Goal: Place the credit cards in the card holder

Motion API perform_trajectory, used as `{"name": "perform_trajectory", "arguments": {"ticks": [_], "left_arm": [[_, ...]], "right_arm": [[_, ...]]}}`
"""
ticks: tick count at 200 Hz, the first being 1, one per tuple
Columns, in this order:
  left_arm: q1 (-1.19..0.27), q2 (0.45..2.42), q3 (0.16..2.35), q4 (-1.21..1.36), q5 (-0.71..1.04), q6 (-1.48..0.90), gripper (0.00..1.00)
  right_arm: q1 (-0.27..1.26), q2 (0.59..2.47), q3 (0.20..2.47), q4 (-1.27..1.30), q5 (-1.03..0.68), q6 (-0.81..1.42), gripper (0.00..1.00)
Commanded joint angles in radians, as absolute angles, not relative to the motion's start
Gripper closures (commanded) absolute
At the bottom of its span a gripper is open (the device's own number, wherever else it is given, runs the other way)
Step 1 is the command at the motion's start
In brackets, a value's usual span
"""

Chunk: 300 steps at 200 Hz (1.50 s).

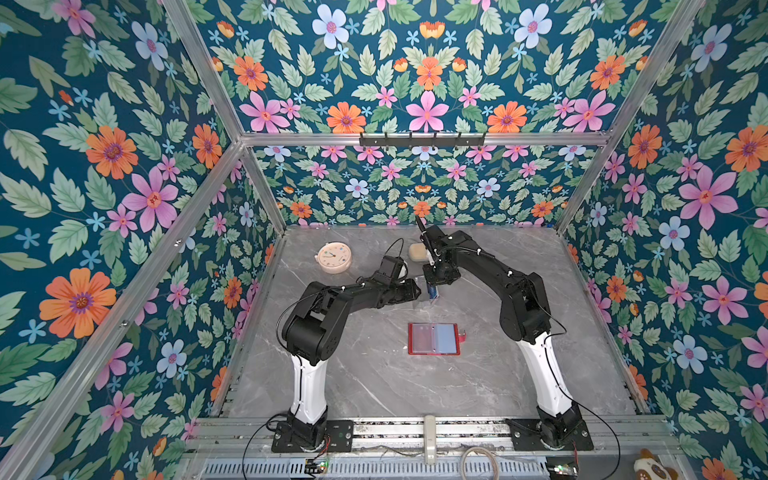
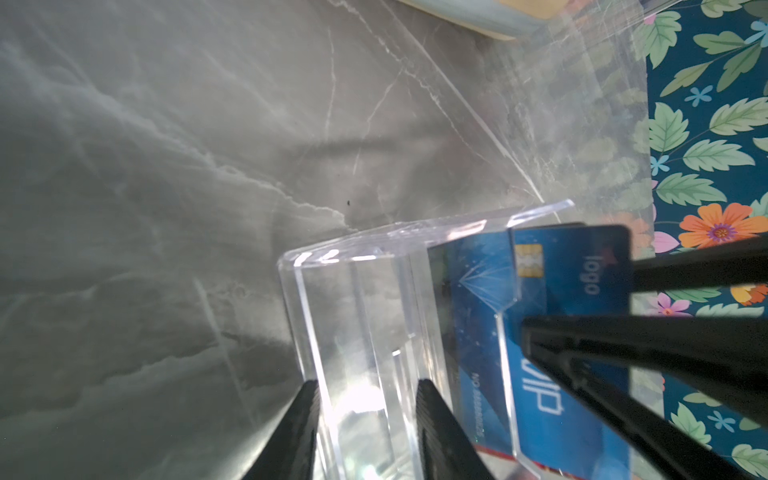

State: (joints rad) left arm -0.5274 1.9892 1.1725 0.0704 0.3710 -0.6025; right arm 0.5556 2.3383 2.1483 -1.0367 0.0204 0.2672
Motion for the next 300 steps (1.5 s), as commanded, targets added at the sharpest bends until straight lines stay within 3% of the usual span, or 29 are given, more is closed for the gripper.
{"name": "perform_trajectory", "arguments": {"ticks": [1, 60, 132, 203, 300], "left_arm": [[-0.525, 1.994, 1.167, 0.020, 0.348, -0.598, 0.60], [-0.525, 1.993, 1.166, 0.021, 0.349, -0.598, 0.60], [-0.526, 1.991, 1.165, 0.025, 0.348, -0.600, 0.60], [-0.526, 1.985, 1.155, 0.029, 0.350, -0.604, 0.60], [-0.526, 1.991, 1.157, 0.032, 0.354, -0.605, 0.60]], "right_arm": [[0.559, 2.328, 2.164, -1.083, 0.058, 0.264, 0.67], [0.565, 2.324, 2.181, -1.097, 0.052, 0.261, 0.73], [0.575, 2.308, 2.177, -1.120, 0.092, 0.256, 0.72], [0.575, 2.292, 2.122, -1.061, -0.013, 0.270, 0.66], [0.574, 2.336, 2.128, -1.077, 0.024, 0.282, 0.64]]}}
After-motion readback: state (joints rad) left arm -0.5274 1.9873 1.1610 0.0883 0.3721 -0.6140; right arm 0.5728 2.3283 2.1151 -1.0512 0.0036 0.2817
